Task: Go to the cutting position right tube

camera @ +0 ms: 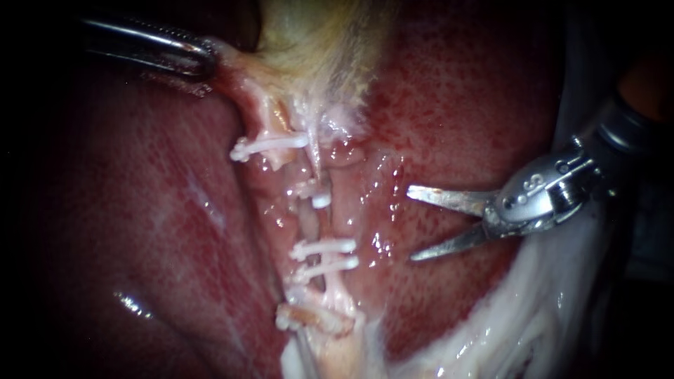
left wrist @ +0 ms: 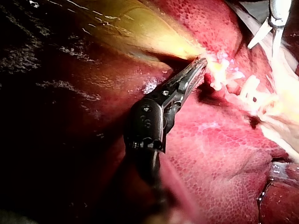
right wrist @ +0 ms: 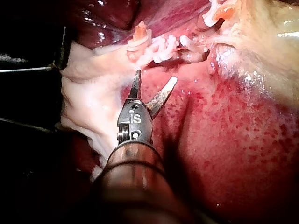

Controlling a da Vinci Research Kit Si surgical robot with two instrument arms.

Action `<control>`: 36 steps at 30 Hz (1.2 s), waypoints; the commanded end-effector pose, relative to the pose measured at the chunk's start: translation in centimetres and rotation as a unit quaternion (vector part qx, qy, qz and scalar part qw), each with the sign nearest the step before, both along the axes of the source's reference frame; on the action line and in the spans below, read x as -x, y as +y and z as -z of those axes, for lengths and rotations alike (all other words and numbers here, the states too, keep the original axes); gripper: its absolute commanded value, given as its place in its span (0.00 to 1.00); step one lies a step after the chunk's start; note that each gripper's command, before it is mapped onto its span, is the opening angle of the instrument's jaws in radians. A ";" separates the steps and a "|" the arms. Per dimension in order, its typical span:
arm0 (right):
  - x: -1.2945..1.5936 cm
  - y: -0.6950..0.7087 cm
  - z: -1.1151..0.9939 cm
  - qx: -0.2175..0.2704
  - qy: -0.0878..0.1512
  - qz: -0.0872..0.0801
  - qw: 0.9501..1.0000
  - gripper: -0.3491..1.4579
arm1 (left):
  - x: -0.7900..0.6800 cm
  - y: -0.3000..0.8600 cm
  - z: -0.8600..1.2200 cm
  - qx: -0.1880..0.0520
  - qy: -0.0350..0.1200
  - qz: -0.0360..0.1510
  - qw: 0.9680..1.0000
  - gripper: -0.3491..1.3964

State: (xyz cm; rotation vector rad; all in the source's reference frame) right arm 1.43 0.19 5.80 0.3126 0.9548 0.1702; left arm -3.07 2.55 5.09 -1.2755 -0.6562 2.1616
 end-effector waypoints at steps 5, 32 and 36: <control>-0.18 -0.01 -0.12 -0.056 0.012 -0.010 0.998 0.96 | 0.00 0.00 -0.01 0.003 0.000 -0.001 1.000 0.00; -0.78 -0.16 -0.69 -0.205 0.052 0.018 0.977 0.94 | -0.01 0.00 -0.01 0.003 0.000 -0.001 1.000 0.00; -0.83 -0.14 -0.71 -0.217 0.071 0.028 0.973 0.93 | -0.01 0.00 -0.01 0.003 0.000 -0.001 1.000 0.00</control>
